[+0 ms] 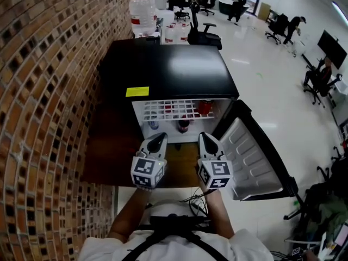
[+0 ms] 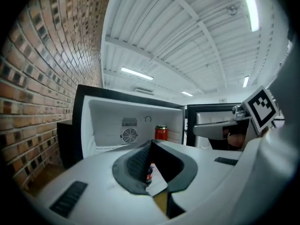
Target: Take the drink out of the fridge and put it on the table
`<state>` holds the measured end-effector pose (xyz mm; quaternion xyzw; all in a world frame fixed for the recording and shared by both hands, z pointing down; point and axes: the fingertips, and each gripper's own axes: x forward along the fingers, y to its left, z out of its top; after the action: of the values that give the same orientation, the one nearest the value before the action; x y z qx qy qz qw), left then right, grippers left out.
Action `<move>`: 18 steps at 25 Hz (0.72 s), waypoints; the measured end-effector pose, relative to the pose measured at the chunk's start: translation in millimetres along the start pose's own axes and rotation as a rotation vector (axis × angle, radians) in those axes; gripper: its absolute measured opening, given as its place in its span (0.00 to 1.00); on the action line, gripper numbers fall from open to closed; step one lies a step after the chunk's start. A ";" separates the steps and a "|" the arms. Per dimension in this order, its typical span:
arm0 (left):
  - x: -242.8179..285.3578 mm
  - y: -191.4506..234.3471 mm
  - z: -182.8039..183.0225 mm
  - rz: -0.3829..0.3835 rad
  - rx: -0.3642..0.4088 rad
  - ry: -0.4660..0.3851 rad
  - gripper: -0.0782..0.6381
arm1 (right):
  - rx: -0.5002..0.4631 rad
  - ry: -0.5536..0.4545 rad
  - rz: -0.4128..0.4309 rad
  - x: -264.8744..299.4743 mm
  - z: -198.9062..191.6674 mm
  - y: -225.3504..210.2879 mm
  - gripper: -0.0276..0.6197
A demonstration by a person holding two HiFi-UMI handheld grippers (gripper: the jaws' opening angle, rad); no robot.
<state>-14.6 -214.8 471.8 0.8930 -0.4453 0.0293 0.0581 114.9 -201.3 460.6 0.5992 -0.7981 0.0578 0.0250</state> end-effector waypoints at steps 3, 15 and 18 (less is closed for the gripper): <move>1.5 -2.8 -1.2 -0.004 -0.007 0.002 0.12 | -0.003 0.002 0.003 0.6 0.3 1.5 0.07; 6.3 -5.1 -1.1 -0.020 -0.039 0.020 0.12 | -0.008 0.007 -0.001 -0.4 1.3 -0.1 0.07; 6.7 -6.3 -1.4 -0.024 -0.051 0.028 0.12 | -0.003 0.006 0.002 0.8 0.4 0.5 0.07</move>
<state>-5.5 -216.1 473.4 0.8960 -0.4344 0.0298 0.0876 114.2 -201.9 460.3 0.5980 -0.7988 0.0583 0.0283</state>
